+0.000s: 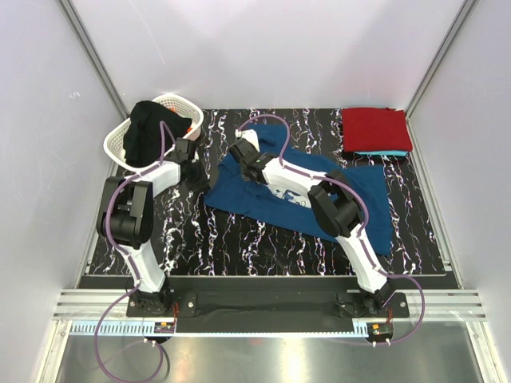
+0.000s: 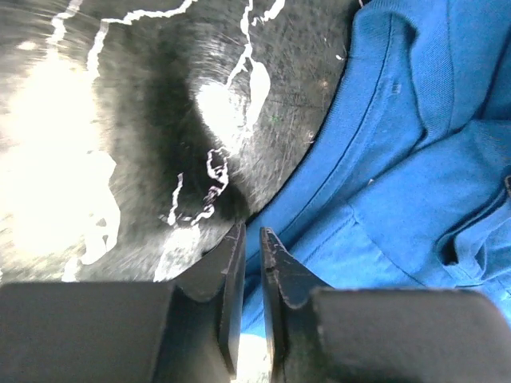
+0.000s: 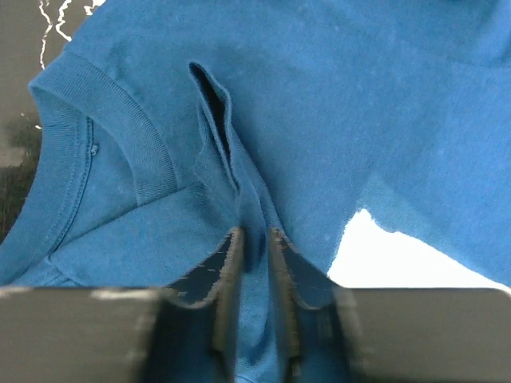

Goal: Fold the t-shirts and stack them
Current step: Fold the tshirt

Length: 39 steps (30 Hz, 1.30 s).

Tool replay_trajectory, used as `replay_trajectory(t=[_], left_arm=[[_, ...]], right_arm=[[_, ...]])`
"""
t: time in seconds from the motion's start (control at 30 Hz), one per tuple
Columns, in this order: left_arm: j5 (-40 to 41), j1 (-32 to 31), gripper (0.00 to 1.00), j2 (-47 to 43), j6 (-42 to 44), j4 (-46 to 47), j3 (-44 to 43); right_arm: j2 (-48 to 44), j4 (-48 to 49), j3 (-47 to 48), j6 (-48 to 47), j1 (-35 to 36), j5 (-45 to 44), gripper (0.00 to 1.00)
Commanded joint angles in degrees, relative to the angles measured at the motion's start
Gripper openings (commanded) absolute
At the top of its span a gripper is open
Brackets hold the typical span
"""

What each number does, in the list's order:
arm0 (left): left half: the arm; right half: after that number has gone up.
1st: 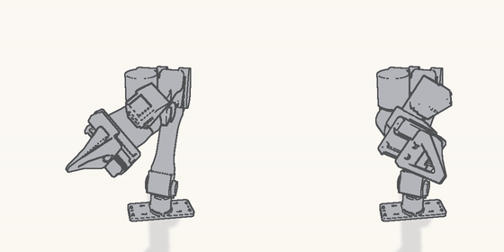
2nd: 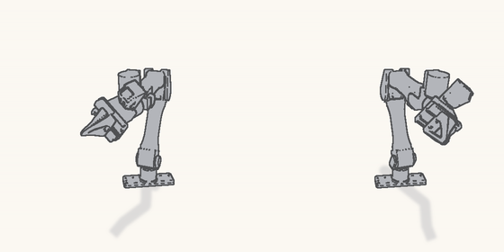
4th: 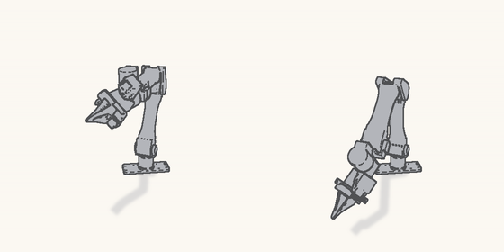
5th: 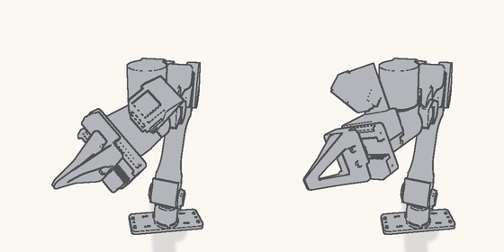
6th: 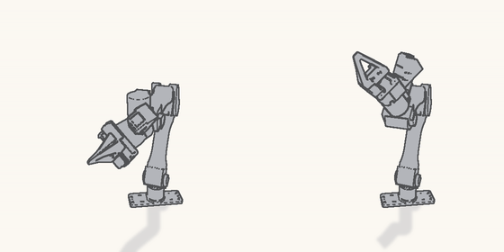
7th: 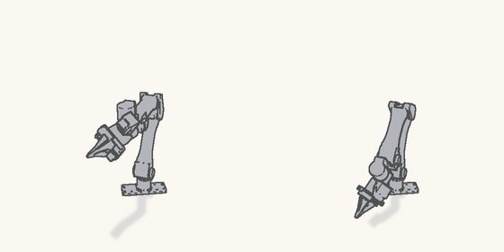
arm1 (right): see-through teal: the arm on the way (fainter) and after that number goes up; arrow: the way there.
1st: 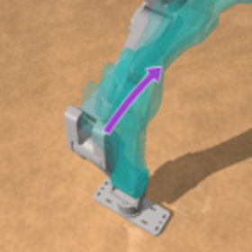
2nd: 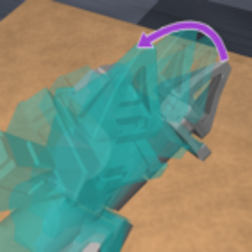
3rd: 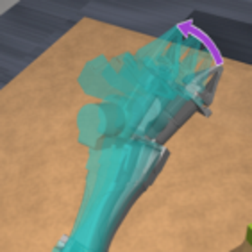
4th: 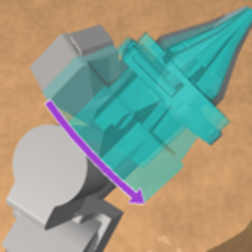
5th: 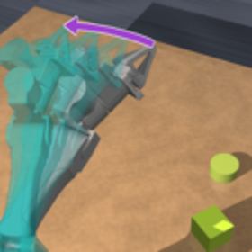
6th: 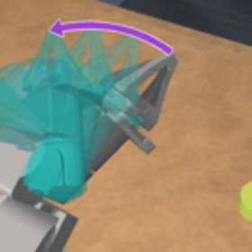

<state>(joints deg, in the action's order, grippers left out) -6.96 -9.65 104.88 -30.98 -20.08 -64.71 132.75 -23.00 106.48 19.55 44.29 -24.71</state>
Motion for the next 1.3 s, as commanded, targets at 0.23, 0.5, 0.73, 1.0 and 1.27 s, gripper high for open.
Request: replay_trajectory(t=[0.23,0.5,0.73,1.0,1.27], left_arm=[[-2.76,-0.81,0.21,-9.95,0.05,-1.65,-2.62],[-10.35,-1.07,0.17,-8.73,-3.03,2.49,4.49],[-5.54,-1.16,0.16,-5.83,-2.33,3.91,7.84],[1.16,-0.98,0.16,-3.38,-0.84,2.59,6.53],[0.81,-0.98,0.15,-2.84,-0.31,2.06,5.56]], right_arm=[[-11.45,0.24,-2.76,-7.33,-0.26,4.04,0.35],[-11.98,1.29,-8.74,-14.89,-0.08,25.75,0.34],[-11.99,2.53,-11.29,-17.70,-0.08,25.06,0.42],[-11.20,2.44,-12.08,-22.27,-0.08,24.97,0.43],[-8.91,2.53,-10.68,-24.56,-0.17,25.85,0.43]])
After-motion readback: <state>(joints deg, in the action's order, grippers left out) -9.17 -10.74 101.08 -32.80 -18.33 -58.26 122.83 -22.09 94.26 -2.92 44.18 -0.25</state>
